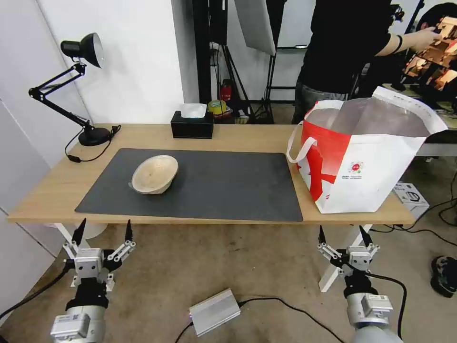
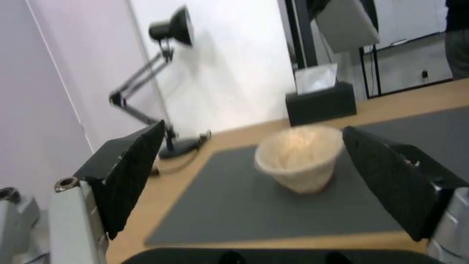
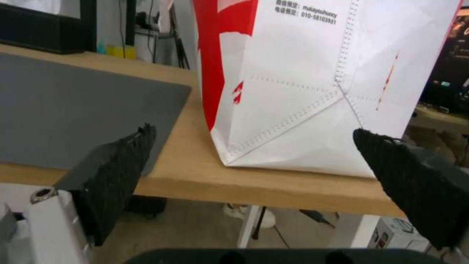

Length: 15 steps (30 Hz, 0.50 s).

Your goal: Pick up the trash from the table and place it into the takeout bag.

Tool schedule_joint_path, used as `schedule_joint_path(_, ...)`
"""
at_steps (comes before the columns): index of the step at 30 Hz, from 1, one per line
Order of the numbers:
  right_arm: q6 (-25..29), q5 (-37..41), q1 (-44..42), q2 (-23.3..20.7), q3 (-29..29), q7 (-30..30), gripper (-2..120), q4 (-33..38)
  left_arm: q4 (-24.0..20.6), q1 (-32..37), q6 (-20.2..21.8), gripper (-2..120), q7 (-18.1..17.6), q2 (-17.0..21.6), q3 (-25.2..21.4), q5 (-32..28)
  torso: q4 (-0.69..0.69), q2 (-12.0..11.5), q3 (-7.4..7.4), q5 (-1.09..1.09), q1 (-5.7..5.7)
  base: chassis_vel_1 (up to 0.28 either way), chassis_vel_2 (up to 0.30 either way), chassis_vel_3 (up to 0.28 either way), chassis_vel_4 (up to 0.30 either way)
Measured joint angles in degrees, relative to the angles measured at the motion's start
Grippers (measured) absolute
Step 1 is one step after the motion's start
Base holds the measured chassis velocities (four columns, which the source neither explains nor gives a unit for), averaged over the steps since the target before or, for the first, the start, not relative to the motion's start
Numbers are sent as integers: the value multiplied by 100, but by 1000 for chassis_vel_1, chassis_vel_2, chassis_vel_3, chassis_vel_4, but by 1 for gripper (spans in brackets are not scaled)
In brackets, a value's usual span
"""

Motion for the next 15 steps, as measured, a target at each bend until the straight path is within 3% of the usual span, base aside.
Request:
schedule_joint_path(6,-11,18,114,-83,-127,0,100,-6,-320,20,-45,98,76,455,-267,182,0,0,0,0,0,0,0,0,0)
schedule_joint_path(12,-62,96,391,-232,-374,-5,100,-104,-340,55,-85,98,150,1017,-634,192,4,0,0,0,0,0,0,0,0)
schedule_joint_path(15,-80,122,405,-256,-386,-7,100,-114,-307,23,-108,99,197,1301,-719,192,0,0,0,0,0,0,0,0,0)
